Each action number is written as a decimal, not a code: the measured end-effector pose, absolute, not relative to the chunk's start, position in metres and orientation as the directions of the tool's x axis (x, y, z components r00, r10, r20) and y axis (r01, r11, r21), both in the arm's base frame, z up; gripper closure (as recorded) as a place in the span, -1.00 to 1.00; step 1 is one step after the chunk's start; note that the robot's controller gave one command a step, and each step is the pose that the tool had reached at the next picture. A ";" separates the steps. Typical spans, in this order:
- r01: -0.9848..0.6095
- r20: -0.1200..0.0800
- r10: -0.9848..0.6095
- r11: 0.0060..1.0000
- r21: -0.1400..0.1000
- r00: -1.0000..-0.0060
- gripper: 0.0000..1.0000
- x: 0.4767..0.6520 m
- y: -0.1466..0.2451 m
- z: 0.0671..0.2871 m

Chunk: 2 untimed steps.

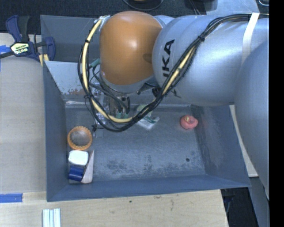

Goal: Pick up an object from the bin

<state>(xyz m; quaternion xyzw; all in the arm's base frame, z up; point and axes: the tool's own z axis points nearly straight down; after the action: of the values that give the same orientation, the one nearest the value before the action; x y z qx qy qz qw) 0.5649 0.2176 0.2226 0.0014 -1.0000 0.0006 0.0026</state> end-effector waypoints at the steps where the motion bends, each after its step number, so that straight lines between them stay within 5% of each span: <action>1: 0.001 -0.003 0.001 1.000 0.001 -1.000 -1.00 0.567 0.217 0.228; 2: 0.122 0.004 0.122 0.993 -0.001 -0.993 -1.00 0.553 0.244 0.069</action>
Offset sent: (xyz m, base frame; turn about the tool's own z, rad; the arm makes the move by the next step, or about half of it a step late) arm -0.0129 0.0267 -0.1526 0.1268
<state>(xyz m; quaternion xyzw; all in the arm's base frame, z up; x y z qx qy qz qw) 0.5526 0.2444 0.0690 -0.0611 -0.9981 0.0003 0.0022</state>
